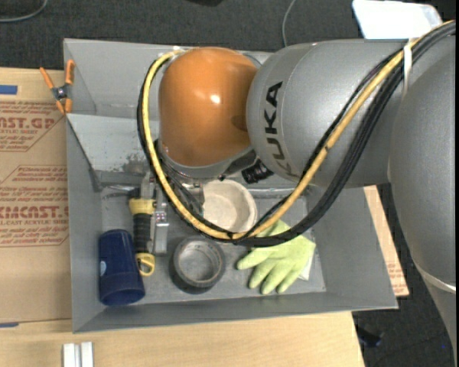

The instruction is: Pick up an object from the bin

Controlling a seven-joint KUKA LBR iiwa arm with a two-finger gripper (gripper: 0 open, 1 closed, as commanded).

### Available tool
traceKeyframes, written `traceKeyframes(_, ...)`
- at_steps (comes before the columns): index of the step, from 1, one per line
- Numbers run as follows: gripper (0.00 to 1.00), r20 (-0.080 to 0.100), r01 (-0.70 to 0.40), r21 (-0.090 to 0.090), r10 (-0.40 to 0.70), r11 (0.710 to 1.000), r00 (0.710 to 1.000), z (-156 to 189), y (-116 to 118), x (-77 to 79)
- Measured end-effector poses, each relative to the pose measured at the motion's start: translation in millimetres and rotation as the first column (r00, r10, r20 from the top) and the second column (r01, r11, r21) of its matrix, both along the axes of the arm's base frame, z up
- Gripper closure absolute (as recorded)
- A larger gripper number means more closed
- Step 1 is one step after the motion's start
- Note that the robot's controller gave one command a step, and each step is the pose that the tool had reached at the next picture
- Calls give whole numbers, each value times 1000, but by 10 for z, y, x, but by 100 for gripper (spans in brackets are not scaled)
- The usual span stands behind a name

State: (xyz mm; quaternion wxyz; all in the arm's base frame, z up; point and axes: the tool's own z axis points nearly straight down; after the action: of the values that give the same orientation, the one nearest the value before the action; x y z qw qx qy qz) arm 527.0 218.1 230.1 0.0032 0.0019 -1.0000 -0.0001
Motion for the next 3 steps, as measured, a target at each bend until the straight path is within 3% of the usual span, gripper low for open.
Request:
traceKeyframes(1, 0, 8, 2, 2, -2, 1000, 1000, 46, -14, 20)
traceKeyframes(2, 0, 10, -138, 1, 138, 990, 990, -560, 77, -119)
traceKeyframes(3, 0, 15, -490, 0, 489, 872, 872, -715, 262, -151)
